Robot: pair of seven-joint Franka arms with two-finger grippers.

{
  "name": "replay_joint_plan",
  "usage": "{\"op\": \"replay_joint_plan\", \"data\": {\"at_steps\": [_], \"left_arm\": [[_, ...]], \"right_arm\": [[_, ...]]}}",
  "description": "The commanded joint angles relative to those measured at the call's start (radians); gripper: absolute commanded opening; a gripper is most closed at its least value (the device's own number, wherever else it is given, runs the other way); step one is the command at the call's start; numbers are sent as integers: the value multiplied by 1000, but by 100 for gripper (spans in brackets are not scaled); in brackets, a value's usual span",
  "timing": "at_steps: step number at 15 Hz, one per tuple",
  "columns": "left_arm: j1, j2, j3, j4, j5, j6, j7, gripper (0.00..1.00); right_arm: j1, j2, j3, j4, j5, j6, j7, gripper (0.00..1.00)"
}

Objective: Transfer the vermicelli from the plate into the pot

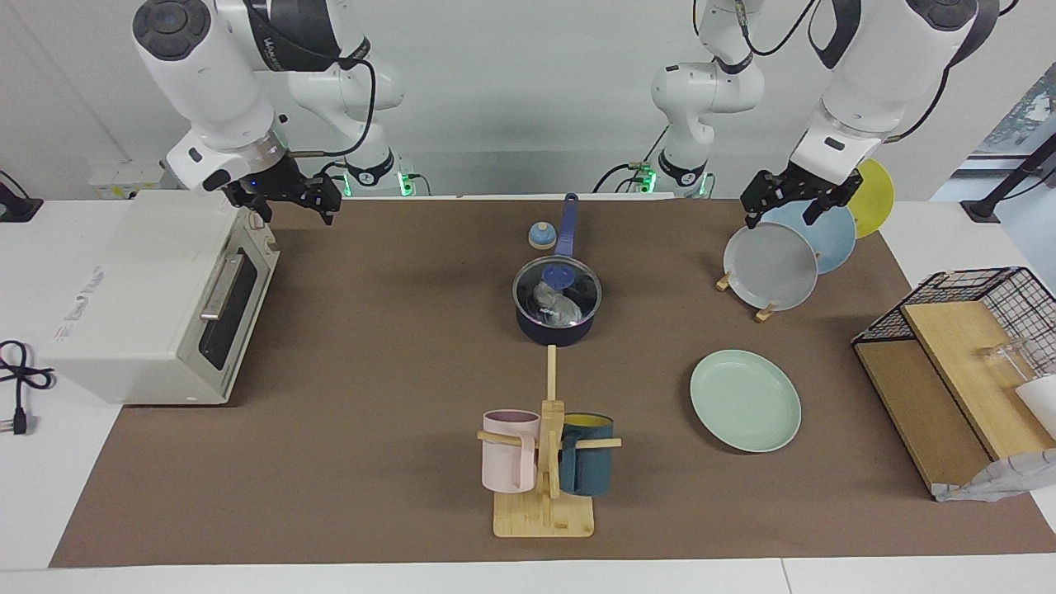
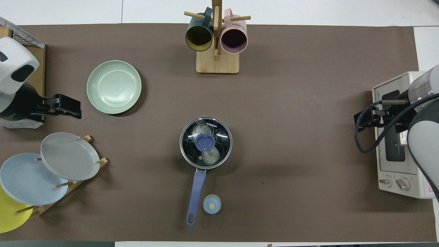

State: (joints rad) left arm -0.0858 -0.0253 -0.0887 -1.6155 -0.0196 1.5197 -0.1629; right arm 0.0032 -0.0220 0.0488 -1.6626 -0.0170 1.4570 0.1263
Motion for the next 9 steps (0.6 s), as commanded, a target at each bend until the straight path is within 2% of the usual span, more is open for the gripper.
{"op": "replay_joint_plan", "data": {"at_steps": [1,4,7,9], "left_arm": [[11,-25,-6,-21,18,-1,-4,100],[9,-25,-8,-21,18,-1,-4,100],[11,-25,-8,-21,18,-1,-4,100],[11,-25,-8,-21,18,-1,-4,100]], "right_arm": [[9,-21,-32,-17,5,37,-36,100],[23,-16,-35,-13,0,112,-80,100],[21,26,-38,41,-8,77,-83,100],[21,22,-38,35,-6,77,-85,100]]}}
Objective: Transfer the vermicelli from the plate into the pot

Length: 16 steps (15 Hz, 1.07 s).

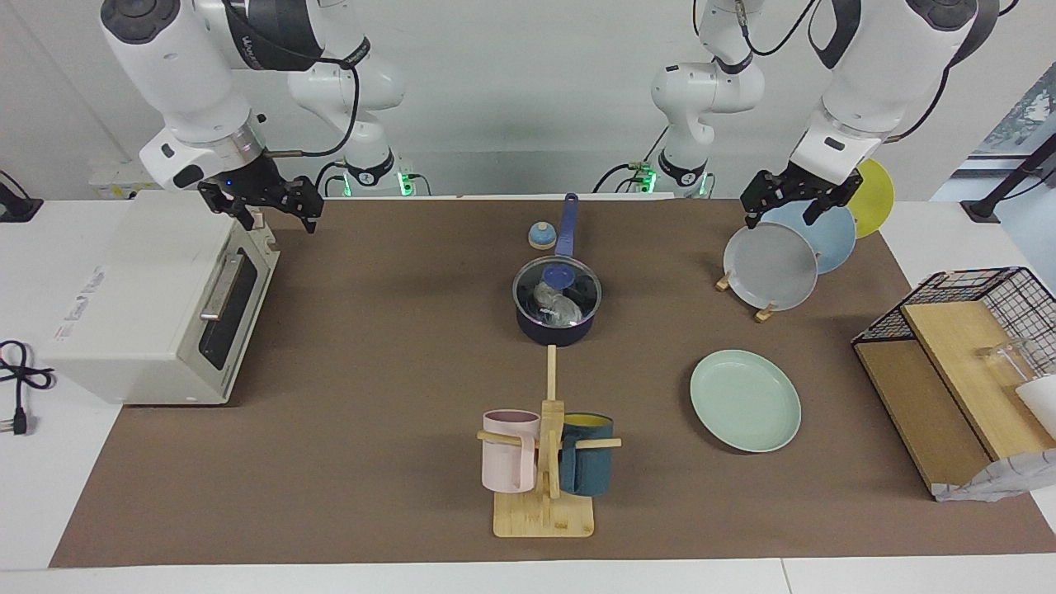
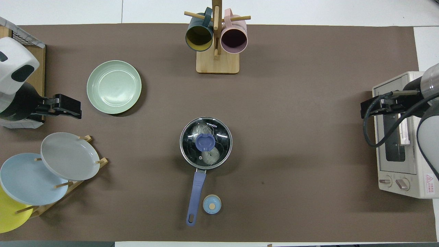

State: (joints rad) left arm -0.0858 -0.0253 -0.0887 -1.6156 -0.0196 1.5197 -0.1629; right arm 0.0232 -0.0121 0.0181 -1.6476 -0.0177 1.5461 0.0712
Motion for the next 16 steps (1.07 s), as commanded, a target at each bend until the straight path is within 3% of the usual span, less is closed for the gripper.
{"op": "replay_joint_plan", "data": {"at_steps": [1,16], "left_arm": [[11,-25,-8,-21,18,-1,-4,100],[9,-25,-6,-21,18,-1,-4,100]], "right_arm": [[3,12,-16,17,-4,-11,-30,100],[-58,7,-32,19,30,20,-36,100]]}}
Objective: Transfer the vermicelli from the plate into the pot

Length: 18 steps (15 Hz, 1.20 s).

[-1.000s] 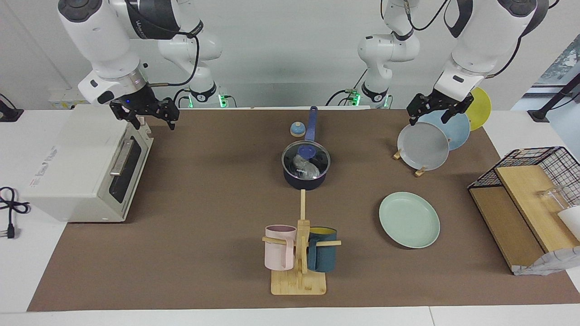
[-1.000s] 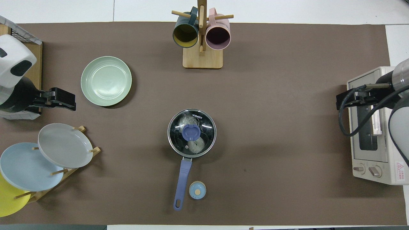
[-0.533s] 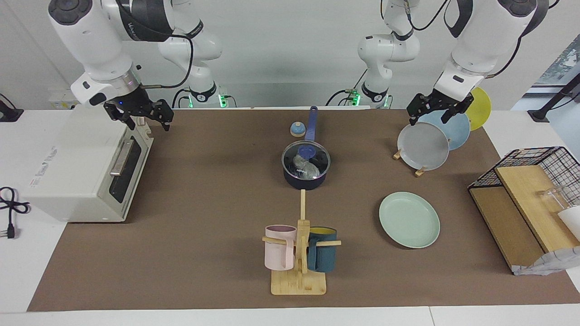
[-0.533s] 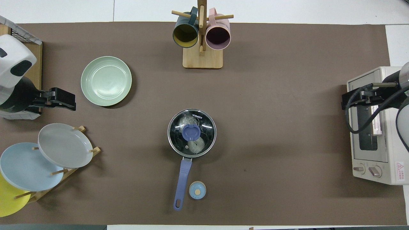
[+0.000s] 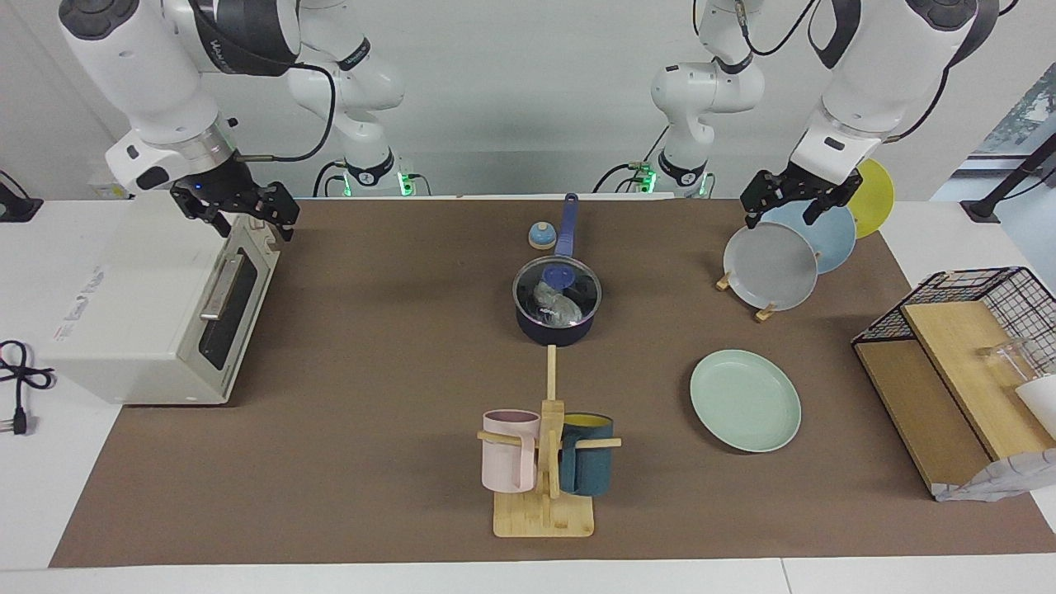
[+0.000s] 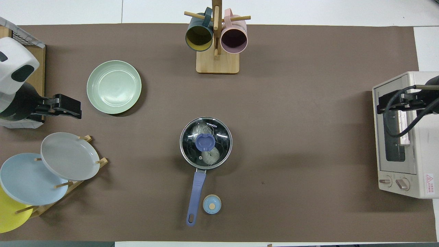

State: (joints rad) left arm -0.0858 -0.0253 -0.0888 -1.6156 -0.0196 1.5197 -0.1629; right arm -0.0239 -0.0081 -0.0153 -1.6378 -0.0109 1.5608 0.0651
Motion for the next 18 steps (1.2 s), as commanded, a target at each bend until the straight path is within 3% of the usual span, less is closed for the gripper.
{"op": "replay_joint_plan", "data": {"at_steps": [1,18], "left_arm": [[11,-25,-8,-21,18,-1,-4,100],[11,-25,-8,-21,18,-1,-4,100]], "right_arm": [[-8,4,1,9,19,4,-28,100],[2,7,8,16,11,4,-30,100]]}}
